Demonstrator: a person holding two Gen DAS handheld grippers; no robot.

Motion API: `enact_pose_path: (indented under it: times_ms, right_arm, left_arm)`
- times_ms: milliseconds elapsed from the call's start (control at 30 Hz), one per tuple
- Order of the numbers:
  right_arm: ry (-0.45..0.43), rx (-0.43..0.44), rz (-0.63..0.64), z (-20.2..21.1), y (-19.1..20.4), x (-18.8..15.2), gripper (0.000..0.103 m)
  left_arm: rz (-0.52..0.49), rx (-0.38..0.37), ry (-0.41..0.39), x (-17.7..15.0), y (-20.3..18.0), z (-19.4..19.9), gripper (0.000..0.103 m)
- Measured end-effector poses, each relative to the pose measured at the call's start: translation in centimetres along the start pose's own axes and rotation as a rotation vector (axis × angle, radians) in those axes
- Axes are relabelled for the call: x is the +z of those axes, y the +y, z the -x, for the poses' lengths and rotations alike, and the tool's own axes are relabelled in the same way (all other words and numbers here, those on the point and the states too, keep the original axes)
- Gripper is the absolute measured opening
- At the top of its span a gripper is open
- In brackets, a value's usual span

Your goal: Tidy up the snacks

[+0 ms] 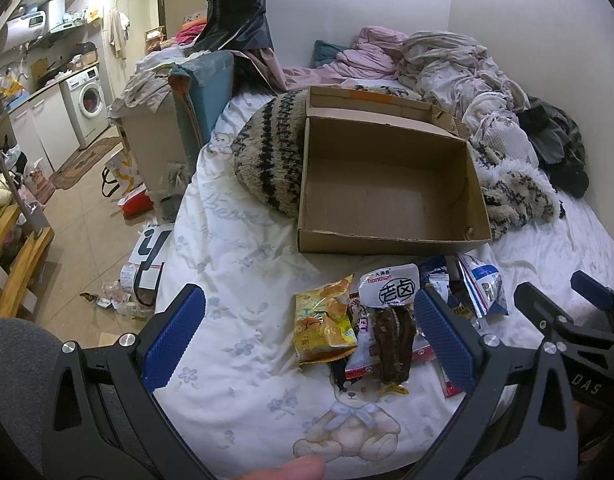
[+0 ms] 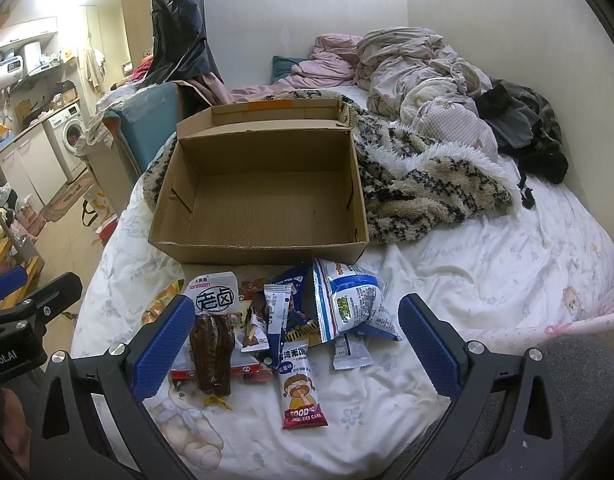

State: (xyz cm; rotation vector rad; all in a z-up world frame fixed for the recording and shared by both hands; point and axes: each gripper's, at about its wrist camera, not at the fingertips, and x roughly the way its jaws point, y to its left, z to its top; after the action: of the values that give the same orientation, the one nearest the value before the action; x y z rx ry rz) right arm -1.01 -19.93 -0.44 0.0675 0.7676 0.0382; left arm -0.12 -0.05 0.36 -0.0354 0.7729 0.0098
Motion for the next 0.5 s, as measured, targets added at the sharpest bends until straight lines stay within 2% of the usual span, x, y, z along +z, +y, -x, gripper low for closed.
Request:
enact_pose_path:
  times_ms: [500]
  right_arm:
    - [-0.002,-0.003,-0.004,-0.13,-0.12,0.06,0.103]
  left_arm:
    - [0.001,-0.002,-0.001,0.02,0.06,-0.01,0.103]
